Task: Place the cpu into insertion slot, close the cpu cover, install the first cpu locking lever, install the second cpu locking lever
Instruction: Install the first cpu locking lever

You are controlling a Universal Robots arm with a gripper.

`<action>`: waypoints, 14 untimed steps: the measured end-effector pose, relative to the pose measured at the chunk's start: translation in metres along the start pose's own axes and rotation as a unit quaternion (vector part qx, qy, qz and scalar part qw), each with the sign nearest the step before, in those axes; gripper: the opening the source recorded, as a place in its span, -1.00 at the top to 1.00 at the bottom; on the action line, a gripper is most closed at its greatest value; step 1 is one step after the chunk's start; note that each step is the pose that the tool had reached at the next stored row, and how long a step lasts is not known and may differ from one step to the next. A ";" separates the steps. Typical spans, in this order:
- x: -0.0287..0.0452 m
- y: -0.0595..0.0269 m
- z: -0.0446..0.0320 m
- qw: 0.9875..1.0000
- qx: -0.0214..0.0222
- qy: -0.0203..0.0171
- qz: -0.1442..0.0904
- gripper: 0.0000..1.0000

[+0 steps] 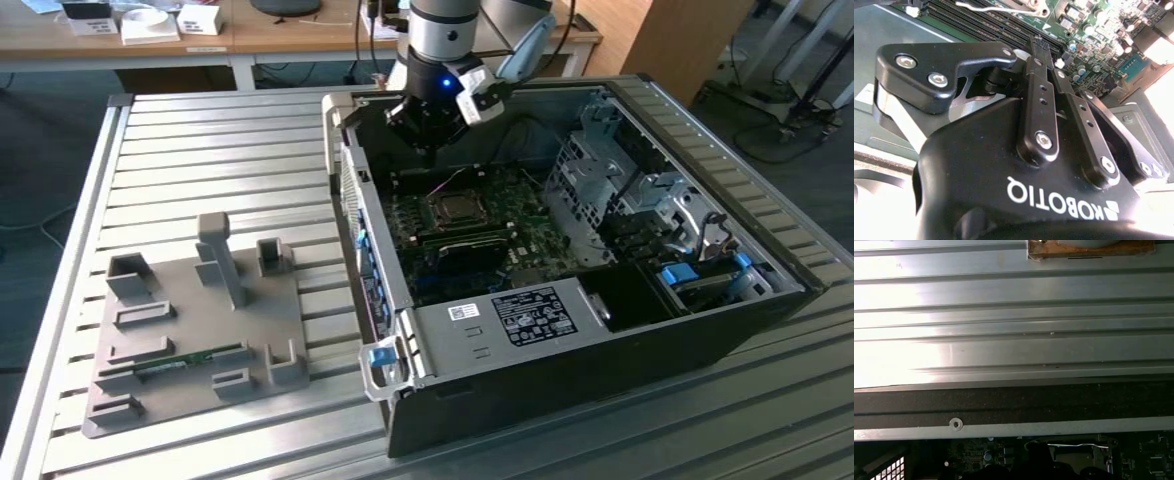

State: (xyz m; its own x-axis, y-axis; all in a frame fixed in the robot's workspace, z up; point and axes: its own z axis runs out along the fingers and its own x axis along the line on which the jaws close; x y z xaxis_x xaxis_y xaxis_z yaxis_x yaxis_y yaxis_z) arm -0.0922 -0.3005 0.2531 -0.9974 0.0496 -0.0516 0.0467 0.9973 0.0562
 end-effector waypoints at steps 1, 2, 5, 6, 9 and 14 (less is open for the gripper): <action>-0.0009 0.0000 0.0001 1.000 0.000 0.000 0.000 0.79; -0.0021 0.0001 0.0002 1.000 0.000 0.000 0.000 0.79; -0.0067 0.0003 0.0005 1.000 0.000 0.000 0.000 0.79; -0.0085 0.0003 0.0006 1.000 0.000 0.000 0.000 0.79; -0.0111 0.0004 0.0008 1.000 0.000 0.000 0.000 0.79; -0.0123 0.0005 0.0009 1.000 0.000 0.000 0.000 0.79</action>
State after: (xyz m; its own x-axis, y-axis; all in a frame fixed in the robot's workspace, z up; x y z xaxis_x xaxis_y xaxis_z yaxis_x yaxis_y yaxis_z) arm -0.0799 -0.3006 0.2529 -0.9974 0.0497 -0.0517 0.0468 0.9973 0.0562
